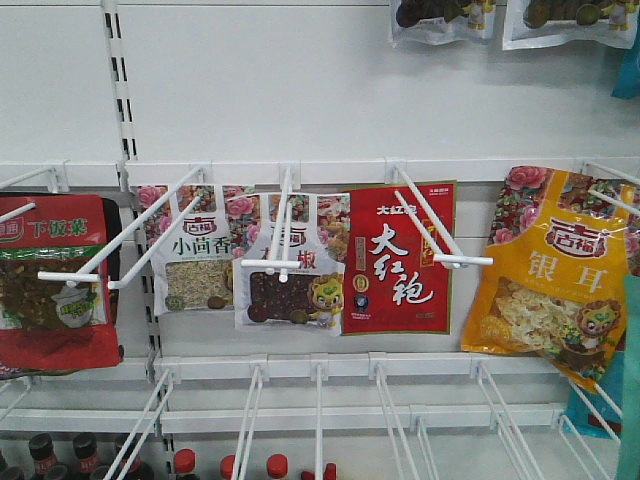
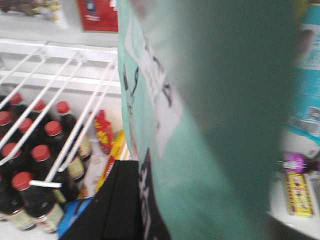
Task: Pick snacks and fruit into basket
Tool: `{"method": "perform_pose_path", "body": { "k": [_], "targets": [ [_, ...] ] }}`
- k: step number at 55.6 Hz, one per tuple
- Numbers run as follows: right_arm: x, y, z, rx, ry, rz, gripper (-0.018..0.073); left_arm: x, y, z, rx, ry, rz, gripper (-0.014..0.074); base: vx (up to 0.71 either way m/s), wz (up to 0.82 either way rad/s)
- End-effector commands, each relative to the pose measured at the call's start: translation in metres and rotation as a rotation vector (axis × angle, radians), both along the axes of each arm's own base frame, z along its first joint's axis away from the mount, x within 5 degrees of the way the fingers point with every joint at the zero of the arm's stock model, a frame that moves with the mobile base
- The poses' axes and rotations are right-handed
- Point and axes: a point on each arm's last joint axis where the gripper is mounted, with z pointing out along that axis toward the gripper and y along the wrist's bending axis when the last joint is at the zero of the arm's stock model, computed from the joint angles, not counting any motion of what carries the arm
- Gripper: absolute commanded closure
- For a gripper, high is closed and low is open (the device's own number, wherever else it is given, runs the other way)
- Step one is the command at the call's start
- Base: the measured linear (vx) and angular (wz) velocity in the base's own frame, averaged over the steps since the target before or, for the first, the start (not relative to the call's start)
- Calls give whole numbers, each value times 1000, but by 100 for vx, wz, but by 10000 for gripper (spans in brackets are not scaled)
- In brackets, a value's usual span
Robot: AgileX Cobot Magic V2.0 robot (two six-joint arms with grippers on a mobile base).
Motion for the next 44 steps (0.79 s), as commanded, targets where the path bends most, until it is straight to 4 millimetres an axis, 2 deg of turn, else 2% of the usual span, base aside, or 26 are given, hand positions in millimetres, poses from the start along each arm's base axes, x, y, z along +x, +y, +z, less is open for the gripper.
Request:
{"method": "perform_pose_path", "body": {
  "k": [1,9,23,30,44],
  "targets": [
    [-5,-1,20,-27,-157,-26,568,2,1,20,-25,-127,17,445,0,0],
    [-17,2,21,-108,-197,20,568,2,1,20,-25,-127,17,445,0,0],
    [-31,3,-9,-102,-244,50,568,2,1,20,-25,-127,17,445,0,0],
    [-32,3,-12,-87,-297,46,568,2,1,20,-25,-127,17,445,0,0],
    [-31,3,-14,-79,-274,47,568,2,1,20,-25,-127,17,445,0,0]
  ]
}}
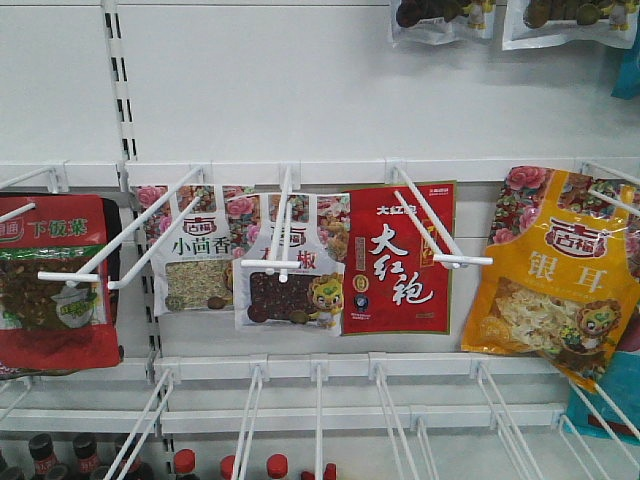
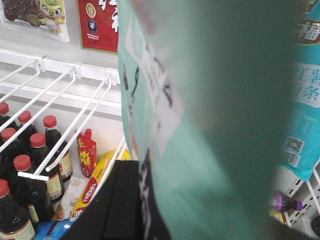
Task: Pick snacks and fruit into basket
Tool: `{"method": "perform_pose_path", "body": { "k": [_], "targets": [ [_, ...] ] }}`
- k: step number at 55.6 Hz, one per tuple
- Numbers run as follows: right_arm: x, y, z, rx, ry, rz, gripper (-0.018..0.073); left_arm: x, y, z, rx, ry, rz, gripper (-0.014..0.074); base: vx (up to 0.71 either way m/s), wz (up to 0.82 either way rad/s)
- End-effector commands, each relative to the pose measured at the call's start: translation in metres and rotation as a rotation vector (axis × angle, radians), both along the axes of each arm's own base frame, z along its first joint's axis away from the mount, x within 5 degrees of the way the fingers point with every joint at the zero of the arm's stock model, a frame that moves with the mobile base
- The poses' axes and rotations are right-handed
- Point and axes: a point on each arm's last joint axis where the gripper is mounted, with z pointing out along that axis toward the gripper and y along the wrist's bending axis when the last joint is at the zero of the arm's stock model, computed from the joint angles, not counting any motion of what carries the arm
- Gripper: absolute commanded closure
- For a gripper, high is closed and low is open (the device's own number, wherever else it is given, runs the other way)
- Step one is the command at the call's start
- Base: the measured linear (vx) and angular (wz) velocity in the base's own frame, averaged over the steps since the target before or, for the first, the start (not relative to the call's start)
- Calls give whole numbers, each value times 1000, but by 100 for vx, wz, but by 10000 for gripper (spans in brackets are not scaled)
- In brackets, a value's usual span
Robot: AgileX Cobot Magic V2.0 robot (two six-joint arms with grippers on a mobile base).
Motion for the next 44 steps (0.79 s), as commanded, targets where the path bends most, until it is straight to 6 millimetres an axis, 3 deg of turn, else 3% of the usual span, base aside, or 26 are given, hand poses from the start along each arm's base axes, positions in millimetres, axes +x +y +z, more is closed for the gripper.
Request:
{"method": "perform_pose_path", "body": {
  "k": [1,44],
  "targets": [
    [2,1,17,8,-113,8,568,2,1,20,-25,-127,17,445,0,0],
    [2,1,17,8,-114,8,568,2,1,20,-25,-127,17,445,0,0]
  ]
}}
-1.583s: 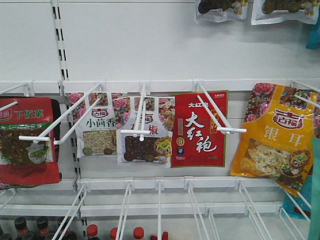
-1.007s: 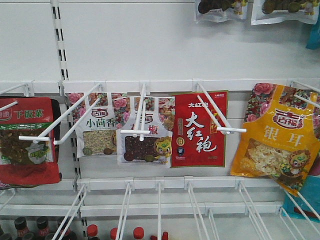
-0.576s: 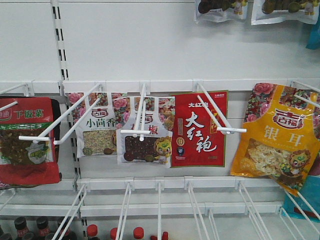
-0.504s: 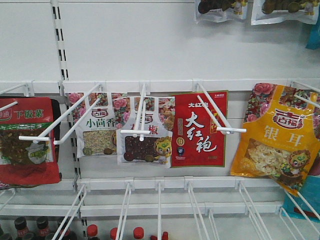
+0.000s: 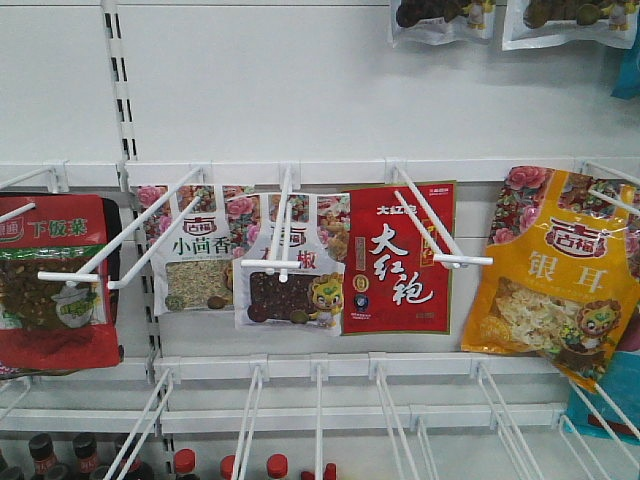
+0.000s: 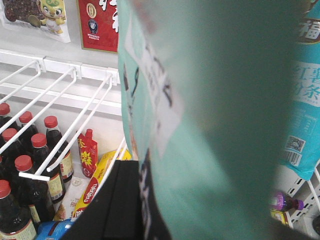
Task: Pick snacks and fruit into basket
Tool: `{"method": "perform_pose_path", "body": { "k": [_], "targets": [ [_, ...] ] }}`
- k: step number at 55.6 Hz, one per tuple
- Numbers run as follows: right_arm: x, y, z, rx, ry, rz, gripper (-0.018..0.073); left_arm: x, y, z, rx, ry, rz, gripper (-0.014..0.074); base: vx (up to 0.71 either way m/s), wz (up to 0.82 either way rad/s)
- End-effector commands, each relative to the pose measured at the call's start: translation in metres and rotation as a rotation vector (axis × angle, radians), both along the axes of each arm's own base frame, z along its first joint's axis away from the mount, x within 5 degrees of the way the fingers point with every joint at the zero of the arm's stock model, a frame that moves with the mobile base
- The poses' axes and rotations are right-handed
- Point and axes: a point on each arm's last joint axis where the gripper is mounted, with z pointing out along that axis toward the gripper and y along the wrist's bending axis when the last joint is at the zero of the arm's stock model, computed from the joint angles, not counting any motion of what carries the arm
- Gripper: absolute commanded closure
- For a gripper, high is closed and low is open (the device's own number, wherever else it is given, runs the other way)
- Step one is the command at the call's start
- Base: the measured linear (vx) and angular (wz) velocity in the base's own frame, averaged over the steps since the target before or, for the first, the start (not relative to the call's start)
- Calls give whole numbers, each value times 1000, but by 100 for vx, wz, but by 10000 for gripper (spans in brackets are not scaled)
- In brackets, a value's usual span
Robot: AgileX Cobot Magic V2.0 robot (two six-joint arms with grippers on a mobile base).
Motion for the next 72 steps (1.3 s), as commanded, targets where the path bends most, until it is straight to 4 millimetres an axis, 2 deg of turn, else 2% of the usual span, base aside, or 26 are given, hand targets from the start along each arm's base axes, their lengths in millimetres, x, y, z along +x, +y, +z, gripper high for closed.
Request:
{"method": "perform_pose_path", "body": {
  "k": [1,36,72],
  "targets": [
    [2,1,17,3,-115,7,568,2,1,20,-25,-127,17,445,0,0],
    [4,1,16,2,-110,7,568,2,1,20,-25,-126,17,445,-4,1],
    [4,1,16,2,-110,7,568,2,1,20,-25,-126,17,445,-28,3]
  ]
}}
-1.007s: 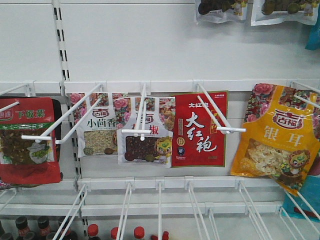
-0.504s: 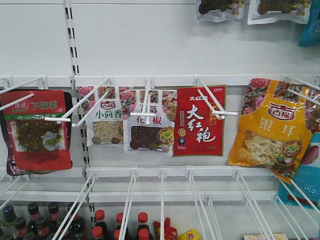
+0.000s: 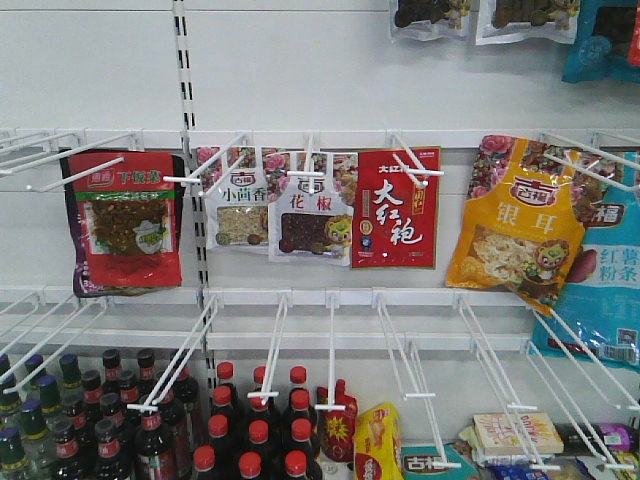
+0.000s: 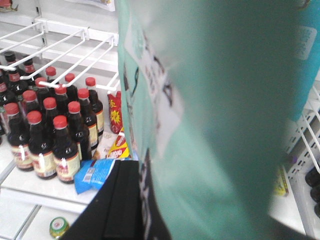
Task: Pick snacks and fruit into basket
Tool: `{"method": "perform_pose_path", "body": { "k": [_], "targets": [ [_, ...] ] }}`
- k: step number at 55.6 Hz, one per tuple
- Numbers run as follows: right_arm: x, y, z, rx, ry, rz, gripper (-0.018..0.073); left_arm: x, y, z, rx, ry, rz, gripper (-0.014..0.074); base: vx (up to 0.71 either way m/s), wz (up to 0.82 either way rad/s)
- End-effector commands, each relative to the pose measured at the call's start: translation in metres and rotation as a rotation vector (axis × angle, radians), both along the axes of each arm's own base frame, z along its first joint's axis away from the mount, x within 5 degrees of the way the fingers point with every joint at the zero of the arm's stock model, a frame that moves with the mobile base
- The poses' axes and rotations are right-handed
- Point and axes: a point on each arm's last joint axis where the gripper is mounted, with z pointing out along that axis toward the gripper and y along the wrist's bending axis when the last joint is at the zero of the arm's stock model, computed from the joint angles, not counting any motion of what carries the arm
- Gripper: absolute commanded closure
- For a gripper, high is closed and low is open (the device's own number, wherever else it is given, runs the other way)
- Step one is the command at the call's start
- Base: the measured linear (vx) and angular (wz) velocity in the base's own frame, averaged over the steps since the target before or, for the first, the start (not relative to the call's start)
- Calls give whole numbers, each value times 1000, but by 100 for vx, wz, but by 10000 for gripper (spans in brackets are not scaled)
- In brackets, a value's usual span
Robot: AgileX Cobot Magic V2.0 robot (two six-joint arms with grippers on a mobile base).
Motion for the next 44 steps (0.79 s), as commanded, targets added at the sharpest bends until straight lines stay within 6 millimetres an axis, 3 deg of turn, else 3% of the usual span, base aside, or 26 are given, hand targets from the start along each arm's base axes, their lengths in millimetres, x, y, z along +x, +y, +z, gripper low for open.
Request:
{"method": "perform_pose_path", "body": {
  "k": [1,21,44],
  "targets": [
    [2,1,17,3,-118,8,568,2,1,20,-25,-126,17,445,-35,2],
    [2,1,17,2,-118,7,568,2,1,20,-25,-127,17,445,-31,-17],
    [2,1,17,2,-118,7,568,2,1,20,-25,-127,17,445,-20,-55]
  ]
}}
